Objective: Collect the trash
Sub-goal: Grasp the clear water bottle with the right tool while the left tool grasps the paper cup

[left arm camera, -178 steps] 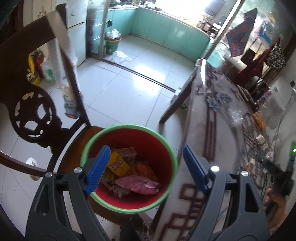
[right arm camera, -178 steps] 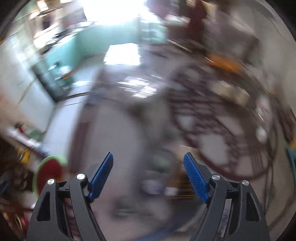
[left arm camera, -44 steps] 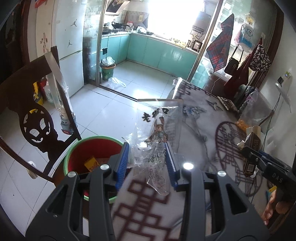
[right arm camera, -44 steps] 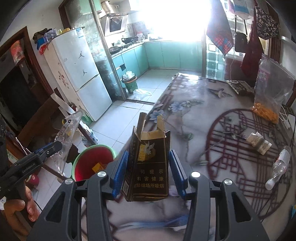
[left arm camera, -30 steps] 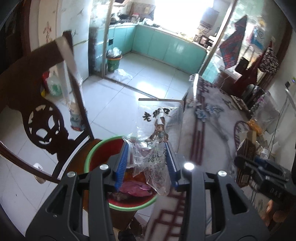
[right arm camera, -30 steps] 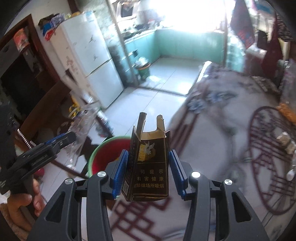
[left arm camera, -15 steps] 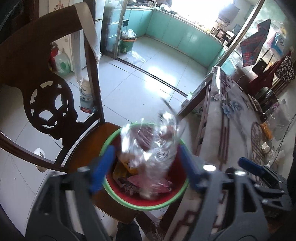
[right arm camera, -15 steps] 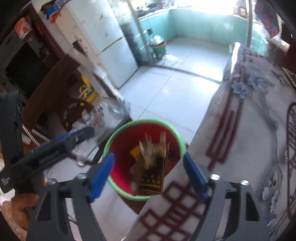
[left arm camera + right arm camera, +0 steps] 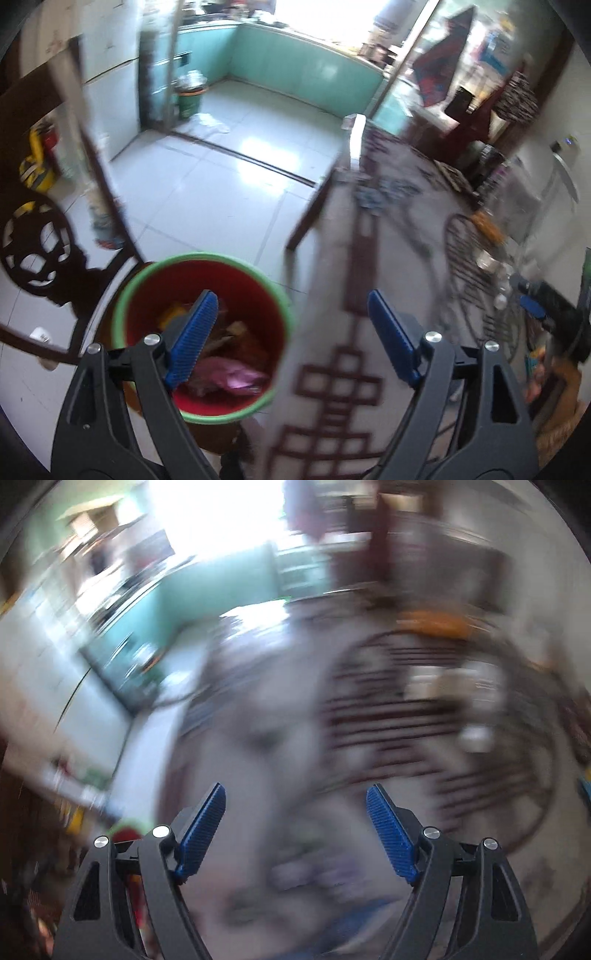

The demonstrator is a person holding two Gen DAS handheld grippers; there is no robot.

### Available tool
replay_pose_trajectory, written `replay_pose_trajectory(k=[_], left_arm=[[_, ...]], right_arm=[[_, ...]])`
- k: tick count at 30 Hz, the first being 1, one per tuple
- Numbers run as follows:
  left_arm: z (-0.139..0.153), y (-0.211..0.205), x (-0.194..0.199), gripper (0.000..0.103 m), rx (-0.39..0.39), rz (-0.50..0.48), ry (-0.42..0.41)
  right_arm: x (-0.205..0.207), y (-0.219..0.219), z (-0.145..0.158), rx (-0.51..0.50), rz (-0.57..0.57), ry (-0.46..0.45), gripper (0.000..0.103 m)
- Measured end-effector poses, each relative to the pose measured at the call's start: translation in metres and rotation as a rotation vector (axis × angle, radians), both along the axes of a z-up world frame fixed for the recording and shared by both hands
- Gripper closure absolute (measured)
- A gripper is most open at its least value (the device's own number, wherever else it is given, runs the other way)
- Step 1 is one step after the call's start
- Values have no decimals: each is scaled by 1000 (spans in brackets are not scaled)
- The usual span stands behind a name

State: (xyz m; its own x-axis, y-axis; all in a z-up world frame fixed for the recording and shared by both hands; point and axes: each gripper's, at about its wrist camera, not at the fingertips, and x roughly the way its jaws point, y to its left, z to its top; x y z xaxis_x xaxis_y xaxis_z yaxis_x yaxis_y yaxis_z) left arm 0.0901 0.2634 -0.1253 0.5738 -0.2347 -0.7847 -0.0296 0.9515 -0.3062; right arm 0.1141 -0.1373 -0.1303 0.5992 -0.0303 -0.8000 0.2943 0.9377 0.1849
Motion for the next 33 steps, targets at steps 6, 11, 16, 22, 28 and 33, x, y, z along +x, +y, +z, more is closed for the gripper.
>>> replay_pose_trajectory(k=[6, 11, 16, 22, 28, 33], left_arm=[[14, -84, 4, 22, -11, -68, -16], [26, -156, 4, 19, 5, -115, -45], [42, -232, 22, 14, 16, -184, -101], [40, -325, 65, 6, -43, -275, -73], [3, -413, 113, 6, -92, -289, 3], [-39, -459, 147, 6, -108, -201, 108]], right_arm=[[31, -126, -8, 23, -136, 10, 42], [59, -187, -41, 3, -162, 92, 47], [83, -221, -80, 40, -124, 194, 40], [93, -247, -105, 102, -30, 227, 58], [41, -269, -75, 137, 58, 117, 58], [-5, -286, -56, 132, 61, 83, 58]])
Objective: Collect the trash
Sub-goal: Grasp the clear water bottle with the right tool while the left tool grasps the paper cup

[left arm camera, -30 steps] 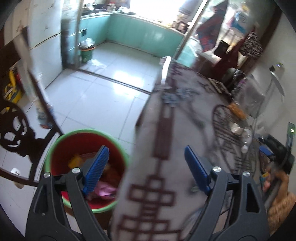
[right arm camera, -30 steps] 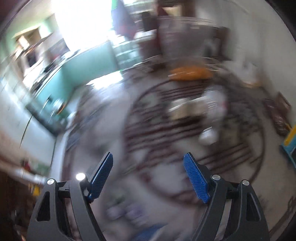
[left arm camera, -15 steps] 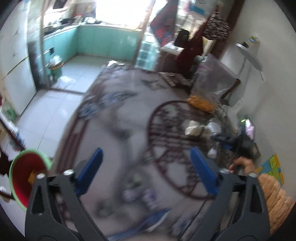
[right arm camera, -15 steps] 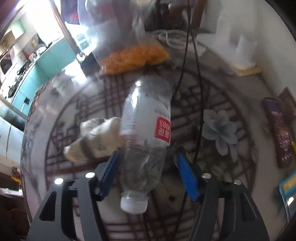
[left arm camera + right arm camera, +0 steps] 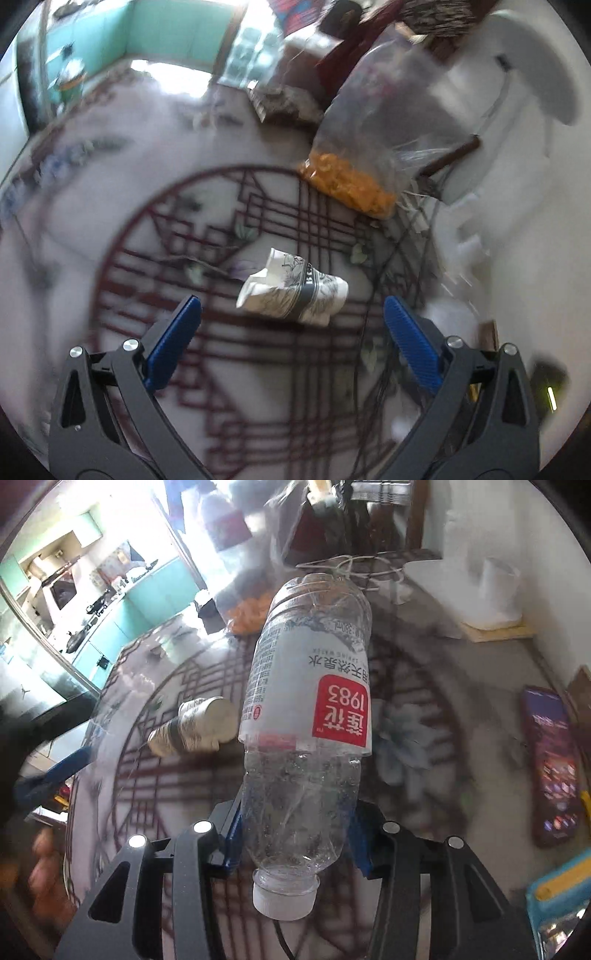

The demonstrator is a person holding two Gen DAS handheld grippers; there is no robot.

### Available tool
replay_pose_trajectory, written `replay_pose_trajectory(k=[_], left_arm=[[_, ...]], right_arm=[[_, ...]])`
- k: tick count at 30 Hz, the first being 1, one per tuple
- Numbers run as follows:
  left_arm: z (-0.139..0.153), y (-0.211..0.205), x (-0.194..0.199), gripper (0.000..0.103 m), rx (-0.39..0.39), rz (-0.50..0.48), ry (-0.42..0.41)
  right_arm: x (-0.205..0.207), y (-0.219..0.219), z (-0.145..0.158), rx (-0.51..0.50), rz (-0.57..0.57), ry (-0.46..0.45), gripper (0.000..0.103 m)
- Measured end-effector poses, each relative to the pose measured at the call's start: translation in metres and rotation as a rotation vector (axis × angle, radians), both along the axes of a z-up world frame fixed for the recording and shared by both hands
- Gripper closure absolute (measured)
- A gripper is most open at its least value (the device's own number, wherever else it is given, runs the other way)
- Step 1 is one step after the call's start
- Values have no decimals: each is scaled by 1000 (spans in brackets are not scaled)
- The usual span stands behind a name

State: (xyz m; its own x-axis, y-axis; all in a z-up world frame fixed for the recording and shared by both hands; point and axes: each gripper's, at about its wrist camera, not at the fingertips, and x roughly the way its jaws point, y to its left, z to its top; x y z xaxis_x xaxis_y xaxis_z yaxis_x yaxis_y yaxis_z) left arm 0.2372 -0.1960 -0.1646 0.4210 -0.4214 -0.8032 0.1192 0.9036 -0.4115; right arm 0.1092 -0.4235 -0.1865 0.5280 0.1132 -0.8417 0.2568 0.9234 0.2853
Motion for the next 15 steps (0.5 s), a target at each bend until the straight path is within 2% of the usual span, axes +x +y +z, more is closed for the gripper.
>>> replay_pose_trajectory(k=[2, 4, 10, 12, 15], left_arm=[[-14, -10, 11, 6, 11, 58, 42], [-24, -22, 17, 6, 60, 101, 47], [-37, -61, 15, 6, 287, -37, -36], [-44, -67, 17, 6, 311, -66, -30], [-51, -64, 22, 9, 288, -75, -10]], right_arm=[[-17, -6, 2, 4, -11, -3, 58], [-23, -10, 3, 10, -20, 0, 58], [-28, -18, -1, 52, -43, 14, 58], [-25, -17, -2, 56, -44, 15, 58], [-22, -15, 0, 48, -42, 8, 58]])
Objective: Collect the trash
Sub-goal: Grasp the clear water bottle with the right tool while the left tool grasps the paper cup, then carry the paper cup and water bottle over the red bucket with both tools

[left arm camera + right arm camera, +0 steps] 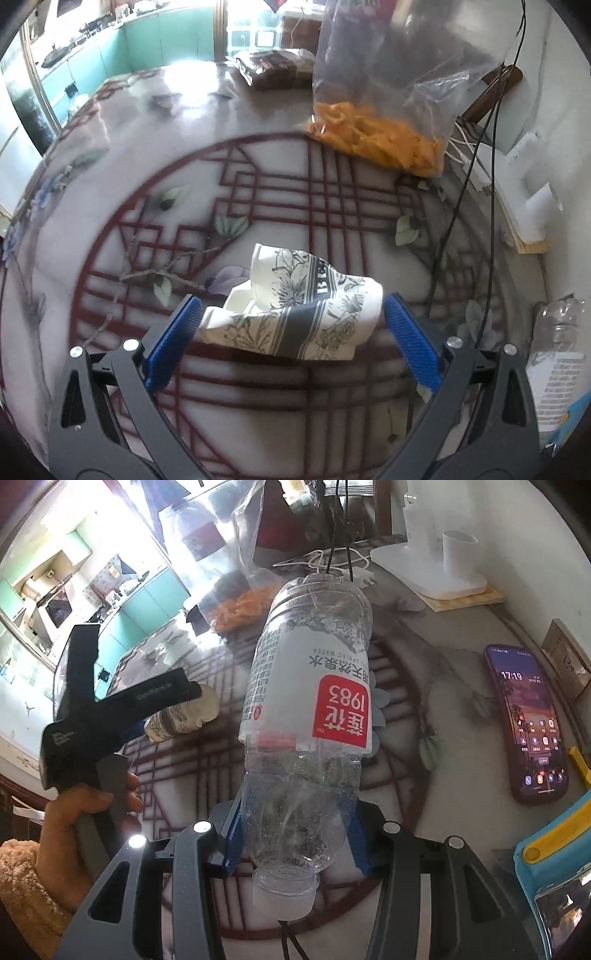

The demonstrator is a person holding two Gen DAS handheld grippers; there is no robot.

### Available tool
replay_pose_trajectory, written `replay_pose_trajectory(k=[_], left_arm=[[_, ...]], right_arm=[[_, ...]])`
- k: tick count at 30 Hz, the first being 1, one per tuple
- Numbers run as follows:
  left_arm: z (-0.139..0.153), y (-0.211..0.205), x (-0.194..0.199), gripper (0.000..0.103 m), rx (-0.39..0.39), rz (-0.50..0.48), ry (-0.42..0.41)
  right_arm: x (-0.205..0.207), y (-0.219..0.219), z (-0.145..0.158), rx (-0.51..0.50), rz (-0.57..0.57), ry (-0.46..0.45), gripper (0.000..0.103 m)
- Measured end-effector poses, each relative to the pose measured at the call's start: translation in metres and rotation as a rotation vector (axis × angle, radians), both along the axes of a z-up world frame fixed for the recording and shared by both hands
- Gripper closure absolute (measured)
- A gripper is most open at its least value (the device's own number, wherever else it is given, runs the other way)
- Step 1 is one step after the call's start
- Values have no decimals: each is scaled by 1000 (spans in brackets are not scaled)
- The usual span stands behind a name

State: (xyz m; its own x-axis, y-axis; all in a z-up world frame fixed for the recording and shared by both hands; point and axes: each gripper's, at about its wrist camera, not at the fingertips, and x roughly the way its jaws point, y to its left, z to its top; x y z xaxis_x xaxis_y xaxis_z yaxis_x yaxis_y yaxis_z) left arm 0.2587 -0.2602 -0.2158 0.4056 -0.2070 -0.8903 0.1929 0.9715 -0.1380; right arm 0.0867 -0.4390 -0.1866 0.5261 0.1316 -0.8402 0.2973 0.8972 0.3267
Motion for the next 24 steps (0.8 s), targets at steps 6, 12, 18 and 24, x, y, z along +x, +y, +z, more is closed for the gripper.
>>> replay_pose_trajectory(k=[6, 12, 18, 24], left_arm=[[0, 8, -3, 20, -57, -41, 23], [51, 40, -39, 20, -57, -97, -120], [104, 96, -88, 20, -71, -87, -233], [142, 154, -127, 20, -83, -45, -321]], right_arm=[[0, 10, 12, -30, 6, -28, 58], [-3, 33, 34, -62, 42, -73, 58], [-17, 74, 68, -98, 98, -146, 58], [-23, 124, 91, -108, 160, -205, 58]])
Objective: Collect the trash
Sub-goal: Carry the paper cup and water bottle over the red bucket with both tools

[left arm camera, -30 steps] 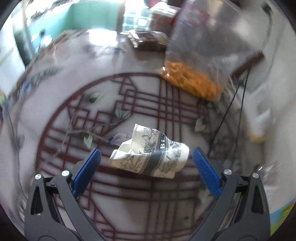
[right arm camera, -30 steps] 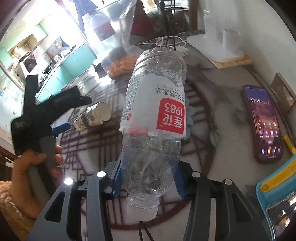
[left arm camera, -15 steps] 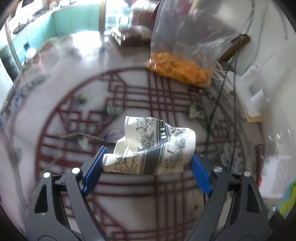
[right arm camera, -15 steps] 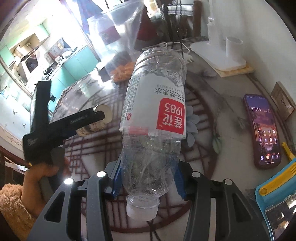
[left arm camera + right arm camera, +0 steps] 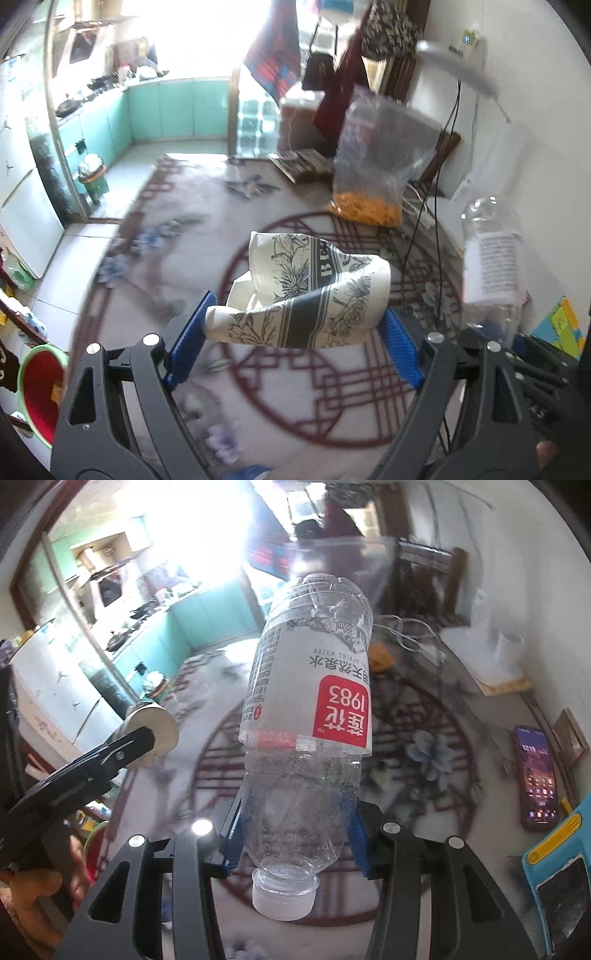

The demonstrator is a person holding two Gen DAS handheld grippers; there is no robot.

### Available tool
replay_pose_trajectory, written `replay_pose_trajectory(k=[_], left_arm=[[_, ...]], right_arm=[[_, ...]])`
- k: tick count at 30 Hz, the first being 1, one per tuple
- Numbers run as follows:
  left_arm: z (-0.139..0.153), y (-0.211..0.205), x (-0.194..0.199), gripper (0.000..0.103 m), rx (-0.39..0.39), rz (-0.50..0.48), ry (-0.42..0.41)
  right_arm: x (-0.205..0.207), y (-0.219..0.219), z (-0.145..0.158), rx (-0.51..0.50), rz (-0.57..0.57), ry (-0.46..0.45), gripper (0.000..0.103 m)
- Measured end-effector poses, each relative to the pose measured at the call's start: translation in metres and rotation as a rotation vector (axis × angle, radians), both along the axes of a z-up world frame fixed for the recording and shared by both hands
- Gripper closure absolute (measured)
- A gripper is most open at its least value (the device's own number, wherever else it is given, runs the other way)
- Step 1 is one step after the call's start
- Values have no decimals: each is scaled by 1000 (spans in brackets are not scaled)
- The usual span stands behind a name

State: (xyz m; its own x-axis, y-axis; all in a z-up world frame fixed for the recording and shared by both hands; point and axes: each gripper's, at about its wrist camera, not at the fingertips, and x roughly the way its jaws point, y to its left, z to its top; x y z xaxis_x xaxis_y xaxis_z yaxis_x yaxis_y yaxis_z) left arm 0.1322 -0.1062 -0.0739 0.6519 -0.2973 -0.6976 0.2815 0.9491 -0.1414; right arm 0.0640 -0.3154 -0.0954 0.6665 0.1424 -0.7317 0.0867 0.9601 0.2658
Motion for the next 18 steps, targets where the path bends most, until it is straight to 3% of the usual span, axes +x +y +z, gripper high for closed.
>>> replay_pose_trajectory(k=[18], left_arm=[[33, 178, -47, 20, -48, 149, -37]], right_arm=[[-3, 166, 31, -48, 150, -76, 58]])
